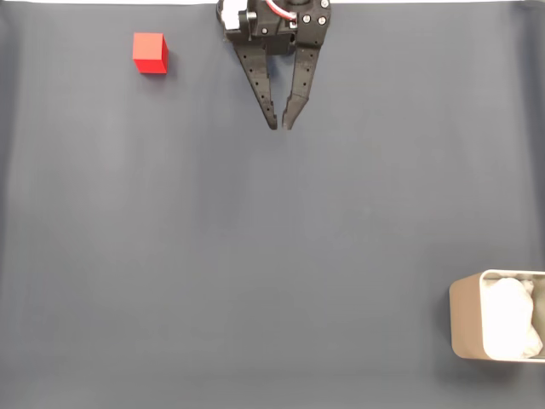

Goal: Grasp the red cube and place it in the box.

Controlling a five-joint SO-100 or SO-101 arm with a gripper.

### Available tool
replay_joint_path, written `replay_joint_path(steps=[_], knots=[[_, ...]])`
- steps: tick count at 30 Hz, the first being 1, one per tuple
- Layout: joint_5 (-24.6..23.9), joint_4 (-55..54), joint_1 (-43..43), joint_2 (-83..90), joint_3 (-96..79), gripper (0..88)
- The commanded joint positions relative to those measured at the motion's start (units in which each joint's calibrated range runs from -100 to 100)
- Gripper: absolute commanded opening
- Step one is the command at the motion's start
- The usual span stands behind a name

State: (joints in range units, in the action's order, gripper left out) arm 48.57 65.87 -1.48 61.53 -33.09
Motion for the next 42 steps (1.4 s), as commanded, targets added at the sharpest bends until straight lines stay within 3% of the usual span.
replay_joint_path(steps=[1,19,42], knots=[[0.88,0.19,-0.22,-2.00,4.44,0.0],[0.88,5.60,2.62,-7.20,9.00,0.0],[0.15,8.80,17.25,-8.67,9.46,0.0]])
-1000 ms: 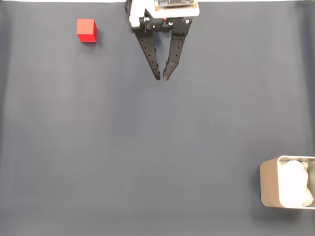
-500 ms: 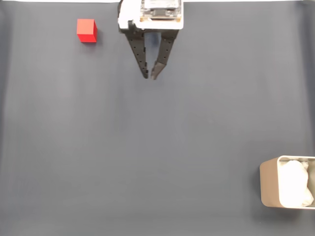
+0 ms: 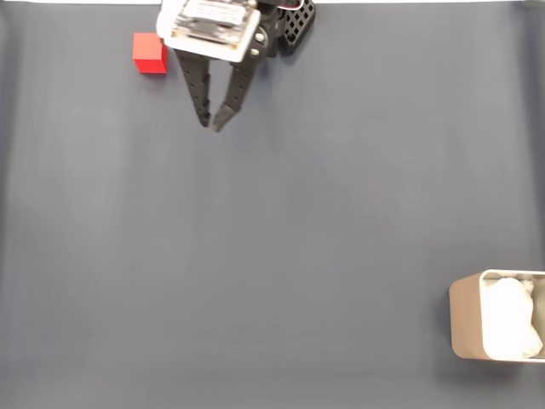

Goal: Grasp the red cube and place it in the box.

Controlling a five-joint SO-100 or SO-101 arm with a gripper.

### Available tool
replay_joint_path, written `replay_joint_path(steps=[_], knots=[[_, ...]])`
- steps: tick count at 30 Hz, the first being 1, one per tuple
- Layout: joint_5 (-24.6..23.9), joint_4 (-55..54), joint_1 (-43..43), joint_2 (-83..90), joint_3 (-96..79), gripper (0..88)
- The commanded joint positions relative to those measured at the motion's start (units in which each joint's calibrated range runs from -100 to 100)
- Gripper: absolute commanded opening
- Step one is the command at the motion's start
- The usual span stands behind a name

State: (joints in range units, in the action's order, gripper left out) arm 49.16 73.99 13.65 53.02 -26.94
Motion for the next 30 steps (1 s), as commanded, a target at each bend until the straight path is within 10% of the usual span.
replay_joint_path(steps=[1,30], knots=[[-0.54,0.93,2.97,-0.16,3.31,0.0],[-1.32,8.06,28.75,4.52,-0.88,0.0]])
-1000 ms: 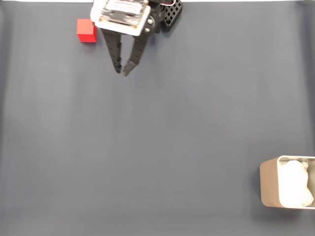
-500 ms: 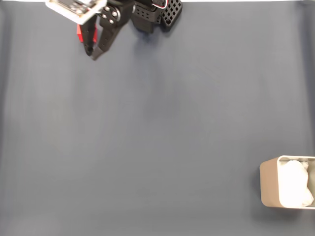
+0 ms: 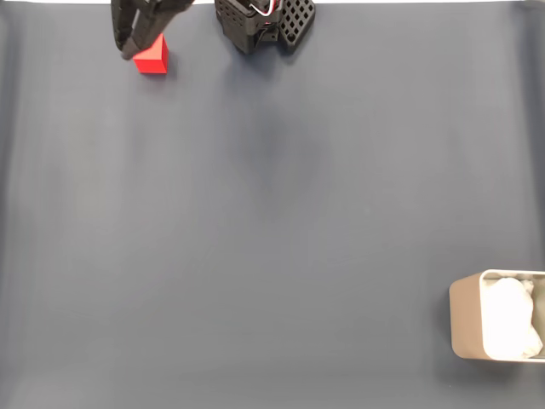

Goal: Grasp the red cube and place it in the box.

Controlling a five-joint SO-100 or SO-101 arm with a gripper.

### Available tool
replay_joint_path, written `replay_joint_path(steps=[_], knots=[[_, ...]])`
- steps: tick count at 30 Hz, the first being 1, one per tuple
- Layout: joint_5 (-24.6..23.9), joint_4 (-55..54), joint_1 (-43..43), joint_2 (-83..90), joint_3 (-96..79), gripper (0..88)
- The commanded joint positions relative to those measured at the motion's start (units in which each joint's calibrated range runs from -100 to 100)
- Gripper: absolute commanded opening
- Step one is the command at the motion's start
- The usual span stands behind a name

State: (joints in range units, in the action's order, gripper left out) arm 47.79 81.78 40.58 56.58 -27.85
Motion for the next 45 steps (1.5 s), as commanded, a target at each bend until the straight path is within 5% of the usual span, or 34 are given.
replay_joint_path(steps=[1,19,45], knots=[[-0.10,0.35,2.39,1.13,-0.16,0.0],[0.29,1.91,16.81,5.21,-10.11,0.0],[0.98,1.33,26.04,4.95,-17.04,6.0]])
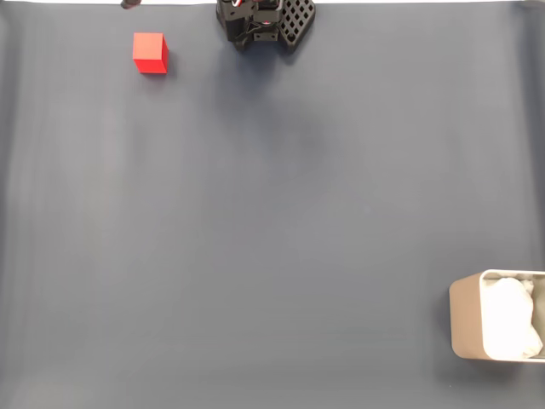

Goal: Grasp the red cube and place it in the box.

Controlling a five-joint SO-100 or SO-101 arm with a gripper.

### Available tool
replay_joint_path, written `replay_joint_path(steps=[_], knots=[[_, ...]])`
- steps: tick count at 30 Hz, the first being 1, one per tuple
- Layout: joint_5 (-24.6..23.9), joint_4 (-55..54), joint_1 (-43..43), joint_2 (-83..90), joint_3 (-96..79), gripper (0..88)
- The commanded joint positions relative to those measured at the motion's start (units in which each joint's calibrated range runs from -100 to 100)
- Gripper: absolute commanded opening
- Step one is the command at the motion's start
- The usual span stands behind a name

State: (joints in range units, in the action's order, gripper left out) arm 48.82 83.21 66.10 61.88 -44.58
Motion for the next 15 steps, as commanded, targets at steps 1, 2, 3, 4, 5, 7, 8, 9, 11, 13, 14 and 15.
replay_joint_path(steps=[1,2,3,4,5,7,8,9,11,13,14,15], knots=[[-0.10,-0.10,0.59,-0.44,-0.68,6.7],[-0.10,-0.10,0.59,-0.52,-1.14,7.3],[-0.29,-0.35,0.73,-0.61,-1.78,8.3],[-0.34,-0.51,0.73,-0.70,-2.32,9.2],[-0.49,-0.75,0.81,-0.70,-2.78,10.0],[-0.83,-1.16,0.88,-0.70,-3.78,11.4],[-1.22,-1.49,1.02,-0.70,-4.24,12.4],[-1.71,-2.07,1.52,-0.61,-4.79,14.5],[-1.90,-2.56,1.87,-0.61,-5.70,16.1],[-1.86,-3.05,2.15,-0.96,-6.61,16.8],[-1.86,-3.30,2.23,-1.22,-7.07,17.0],[-1.90,-3.46,2.37,-1.48,-7.52,17.4]])
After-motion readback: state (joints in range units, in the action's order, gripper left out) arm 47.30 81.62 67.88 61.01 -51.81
